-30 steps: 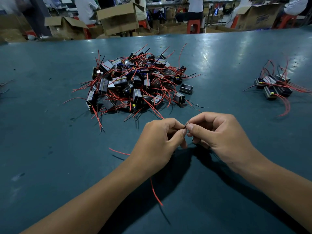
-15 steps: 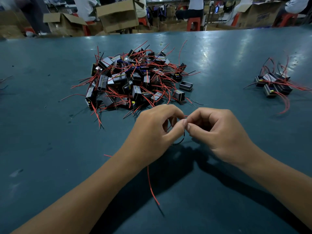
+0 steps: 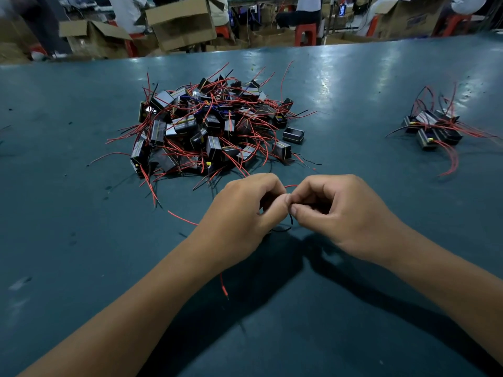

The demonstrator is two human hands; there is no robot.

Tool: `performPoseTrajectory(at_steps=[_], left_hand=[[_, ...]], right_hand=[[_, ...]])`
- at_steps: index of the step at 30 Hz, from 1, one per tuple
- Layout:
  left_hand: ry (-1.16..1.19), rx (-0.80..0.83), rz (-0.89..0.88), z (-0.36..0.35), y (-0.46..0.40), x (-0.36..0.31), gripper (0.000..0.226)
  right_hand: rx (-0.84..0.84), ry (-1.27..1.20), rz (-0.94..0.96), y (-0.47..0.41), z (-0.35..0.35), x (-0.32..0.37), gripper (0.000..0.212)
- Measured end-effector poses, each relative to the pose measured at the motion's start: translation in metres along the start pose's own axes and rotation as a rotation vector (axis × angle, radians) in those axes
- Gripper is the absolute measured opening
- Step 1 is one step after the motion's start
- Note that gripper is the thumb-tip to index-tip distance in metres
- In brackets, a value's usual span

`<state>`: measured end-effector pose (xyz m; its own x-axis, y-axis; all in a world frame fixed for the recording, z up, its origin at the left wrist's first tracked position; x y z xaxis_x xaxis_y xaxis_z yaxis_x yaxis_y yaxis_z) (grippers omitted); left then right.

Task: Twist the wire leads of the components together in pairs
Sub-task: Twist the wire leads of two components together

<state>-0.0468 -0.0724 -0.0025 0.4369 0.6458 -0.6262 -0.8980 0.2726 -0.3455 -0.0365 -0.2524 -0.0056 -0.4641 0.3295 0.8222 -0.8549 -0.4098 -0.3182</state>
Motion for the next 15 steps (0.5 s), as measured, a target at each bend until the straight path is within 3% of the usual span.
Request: performPoseTrajectory(at_steps=[4,11,15], left_hand=[[0.042,0.006,0.036,-0.001,0.001,-0.001,0.019],[0.193,-0.007,0.263,-0.008,0.003,0.002,0.03],[0.137,0.049,0.058,0.012,0.004,0.003,0.018]], right_hand=[[0.022,-0.021,0.013,0.0,0.001,-0.001,0.004],[0.012,0.238,0.097,0.002,0.0,0.003,0.014],[0.023,0.189,0.053,0.001,0.008,0.001,0.014]])
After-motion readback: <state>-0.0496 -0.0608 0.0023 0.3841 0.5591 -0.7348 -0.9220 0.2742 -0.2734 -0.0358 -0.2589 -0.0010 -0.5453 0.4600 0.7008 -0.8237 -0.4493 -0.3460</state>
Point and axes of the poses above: each hand's wrist, its own y-axis away from the middle knuckle, its own z-axis out of the back of the hand, x = y × z, the point moved 1 cm from there along -y, towards the middle knuckle, and after that the axes turned 3 degrees about z, right-handed, at the moved point
